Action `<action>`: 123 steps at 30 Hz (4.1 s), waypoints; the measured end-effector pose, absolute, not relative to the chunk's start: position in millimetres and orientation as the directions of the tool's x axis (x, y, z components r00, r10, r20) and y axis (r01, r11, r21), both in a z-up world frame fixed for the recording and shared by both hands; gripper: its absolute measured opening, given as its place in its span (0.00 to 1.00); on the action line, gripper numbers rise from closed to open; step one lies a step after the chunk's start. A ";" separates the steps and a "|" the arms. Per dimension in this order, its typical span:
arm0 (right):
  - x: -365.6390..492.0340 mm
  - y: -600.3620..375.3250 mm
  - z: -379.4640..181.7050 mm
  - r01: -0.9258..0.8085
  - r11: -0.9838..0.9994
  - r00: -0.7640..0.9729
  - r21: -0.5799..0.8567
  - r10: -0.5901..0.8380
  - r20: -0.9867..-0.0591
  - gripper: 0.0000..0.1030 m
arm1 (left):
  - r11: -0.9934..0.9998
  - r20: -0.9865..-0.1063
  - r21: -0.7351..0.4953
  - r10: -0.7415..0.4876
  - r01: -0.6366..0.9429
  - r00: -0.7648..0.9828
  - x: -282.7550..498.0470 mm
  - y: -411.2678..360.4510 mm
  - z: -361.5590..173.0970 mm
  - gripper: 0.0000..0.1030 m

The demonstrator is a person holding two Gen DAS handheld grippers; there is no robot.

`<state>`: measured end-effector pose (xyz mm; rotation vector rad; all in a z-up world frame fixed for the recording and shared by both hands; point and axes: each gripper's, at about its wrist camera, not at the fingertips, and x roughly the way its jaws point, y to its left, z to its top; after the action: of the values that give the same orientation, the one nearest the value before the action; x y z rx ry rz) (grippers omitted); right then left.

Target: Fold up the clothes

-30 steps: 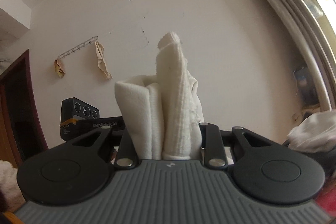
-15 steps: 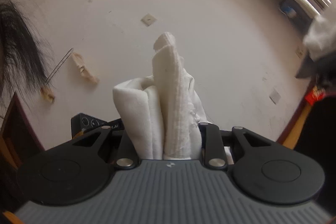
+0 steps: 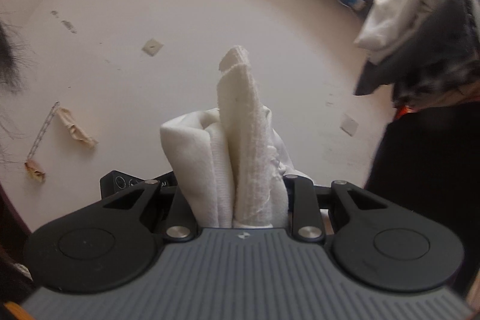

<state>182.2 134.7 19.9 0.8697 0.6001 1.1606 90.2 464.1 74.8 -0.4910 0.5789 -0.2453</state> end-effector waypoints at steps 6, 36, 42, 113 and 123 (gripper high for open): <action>221.6 129.7 -16.3 -0.489 0.211 0.350 0.846 0.936 -0.031 0.23 | 0.847 -0.471 -0.526 -0.369 0.080 0.802 147.9 468.5 39.9 0.19; 315.2 127.1 -131.1 -0.333 0.260 0.371 0.906 0.920 -0.128 0.30 | 0.776 -0.572 -0.625 -0.379 -0.087 0.727 246.4 493.1 -70.7 0.39; 316.8 99.5 -136.8 -0.219 0.262 0.520 0.940 0.846 -0.114 0.46 | 0.681 -0.531 -0.711 -0.356 -0.176 0.769 243.5 510.5 -65.7 0.53; 128.4 100.5 -24.0 -0.693 0.667 0.383 0.273 0.662 -0.644 0.34 | 0.900 -0.563 -0.380 -0.043 -0.213 0.825 -9.2 472.1 -12.6 0.65; 77.2 73.0 -15.9 -0.554 0.718 0.407 0.422 0.676 -0.614 0.50 | 0.938 -0.593 -0.254 0.041 -0.236 0.804 -75.2 416.4 41.3 0.78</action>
<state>77.2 73.0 -15.9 0.1604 0.8491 0.7794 -75.2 416.4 41.3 -0.3266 0.6208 0.1512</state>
